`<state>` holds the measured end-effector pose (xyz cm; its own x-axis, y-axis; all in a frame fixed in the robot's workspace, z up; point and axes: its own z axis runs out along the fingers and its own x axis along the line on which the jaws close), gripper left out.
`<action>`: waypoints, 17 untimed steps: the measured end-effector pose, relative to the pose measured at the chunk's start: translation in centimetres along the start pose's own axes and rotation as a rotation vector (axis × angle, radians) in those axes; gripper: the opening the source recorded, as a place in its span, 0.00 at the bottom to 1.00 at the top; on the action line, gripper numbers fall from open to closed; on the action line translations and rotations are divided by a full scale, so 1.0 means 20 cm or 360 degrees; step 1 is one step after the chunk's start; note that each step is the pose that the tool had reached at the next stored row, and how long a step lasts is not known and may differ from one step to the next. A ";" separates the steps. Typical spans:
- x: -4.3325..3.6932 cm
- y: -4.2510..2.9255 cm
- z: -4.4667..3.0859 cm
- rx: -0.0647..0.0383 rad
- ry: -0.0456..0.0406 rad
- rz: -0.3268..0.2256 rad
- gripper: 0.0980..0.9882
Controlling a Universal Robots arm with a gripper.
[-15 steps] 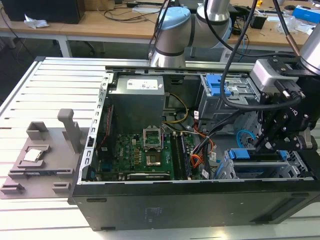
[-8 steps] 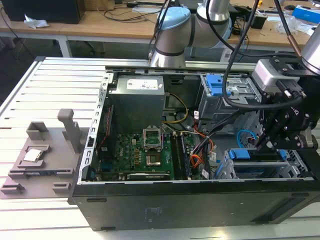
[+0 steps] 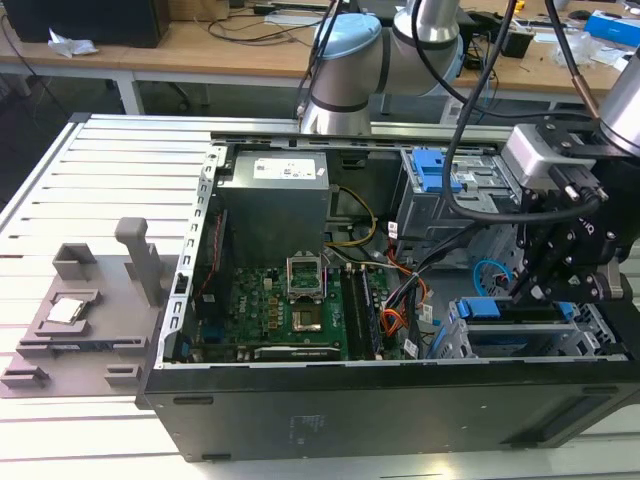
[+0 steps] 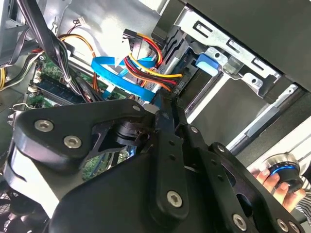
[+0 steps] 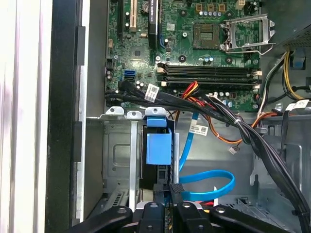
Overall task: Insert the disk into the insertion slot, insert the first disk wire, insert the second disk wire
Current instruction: 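Insert the second disk wire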
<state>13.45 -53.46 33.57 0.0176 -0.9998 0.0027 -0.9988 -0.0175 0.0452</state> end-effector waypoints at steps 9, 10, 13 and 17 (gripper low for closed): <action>0.000 0.002 -0.047 0.0000 0.0002 0.0000 0.15; 0.000 0.004 -0.076 0.0000 0.0001 0.0000 0.15; -0.005 0.009 -0.167 0.0001 0.0002 0.0000 0.06; -0.005 0.012 -0.204 0.0001 0.0001 0.0000 0.01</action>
<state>13.40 -53.35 37.65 0.0176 -0.9998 0.0035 -0.9989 -0.0174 0.0442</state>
